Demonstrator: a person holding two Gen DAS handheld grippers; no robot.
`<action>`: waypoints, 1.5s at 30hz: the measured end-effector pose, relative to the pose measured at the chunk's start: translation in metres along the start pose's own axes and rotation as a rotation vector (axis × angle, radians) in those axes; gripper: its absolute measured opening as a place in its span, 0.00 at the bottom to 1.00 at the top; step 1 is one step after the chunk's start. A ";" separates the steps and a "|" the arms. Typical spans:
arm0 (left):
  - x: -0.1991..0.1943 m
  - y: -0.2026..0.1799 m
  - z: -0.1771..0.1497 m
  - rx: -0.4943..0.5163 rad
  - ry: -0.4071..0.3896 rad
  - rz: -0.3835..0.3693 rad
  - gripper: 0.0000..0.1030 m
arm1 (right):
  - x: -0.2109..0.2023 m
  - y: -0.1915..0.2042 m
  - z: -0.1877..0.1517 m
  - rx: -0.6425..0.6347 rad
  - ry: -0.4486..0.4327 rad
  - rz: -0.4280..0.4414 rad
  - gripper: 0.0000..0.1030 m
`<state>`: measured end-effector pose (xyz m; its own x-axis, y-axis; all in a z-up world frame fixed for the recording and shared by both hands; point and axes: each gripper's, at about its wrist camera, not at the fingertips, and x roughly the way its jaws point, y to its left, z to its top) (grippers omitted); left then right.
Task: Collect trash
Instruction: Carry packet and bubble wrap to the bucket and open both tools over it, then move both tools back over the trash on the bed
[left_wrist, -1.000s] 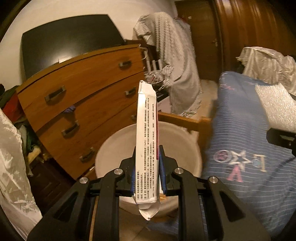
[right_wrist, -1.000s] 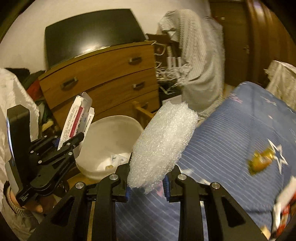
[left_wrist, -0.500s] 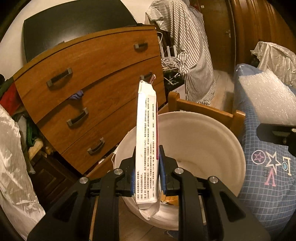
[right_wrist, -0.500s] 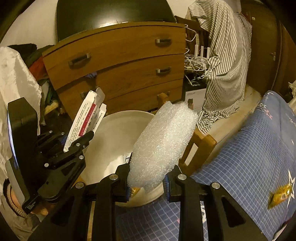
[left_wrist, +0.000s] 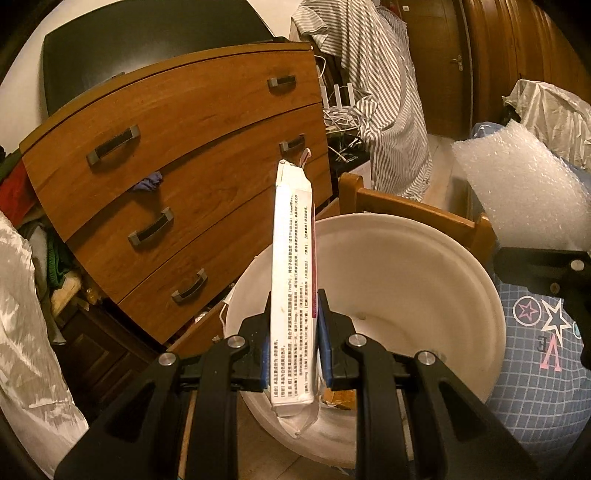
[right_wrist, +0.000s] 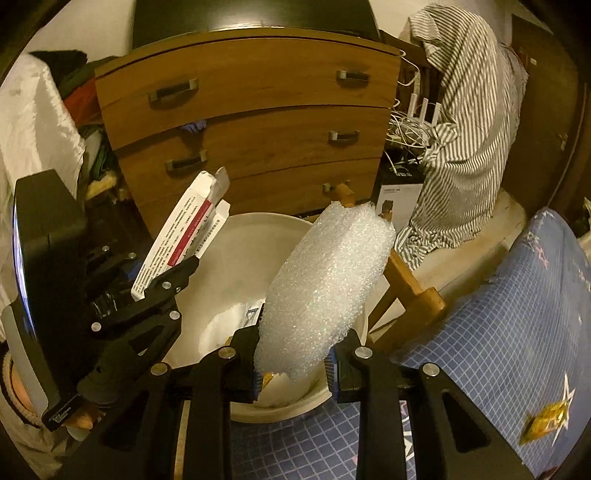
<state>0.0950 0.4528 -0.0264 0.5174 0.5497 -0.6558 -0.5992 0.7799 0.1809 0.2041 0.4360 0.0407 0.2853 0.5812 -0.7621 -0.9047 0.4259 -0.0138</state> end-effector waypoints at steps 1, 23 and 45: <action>0.001 0.000 0.000 -0.001 0.001 0.000 0.18 | 0.001 0.001 0.001 -0.008 0.000 -0.003 0.27; 0.011 -0.002 0.003 0.010 0.000 0.036 0.48 | 0.008 -0.014 -0.003 -0.016 -0.009 -0.023 0.45; -0.055 -0.101 -0.034 0.027 -0.066 -0.110 0.65 | -0.143 -0.093 -0.174 0.331 -0.346 -0.388 0.50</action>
<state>0.1064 0.3333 -0.0332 0.6191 0.4780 -0.6231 -0.5200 0.8441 0.1309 0.1929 0.1924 0.0386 0.7102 0.5088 -0.4867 -0.5840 0.8117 -0.0036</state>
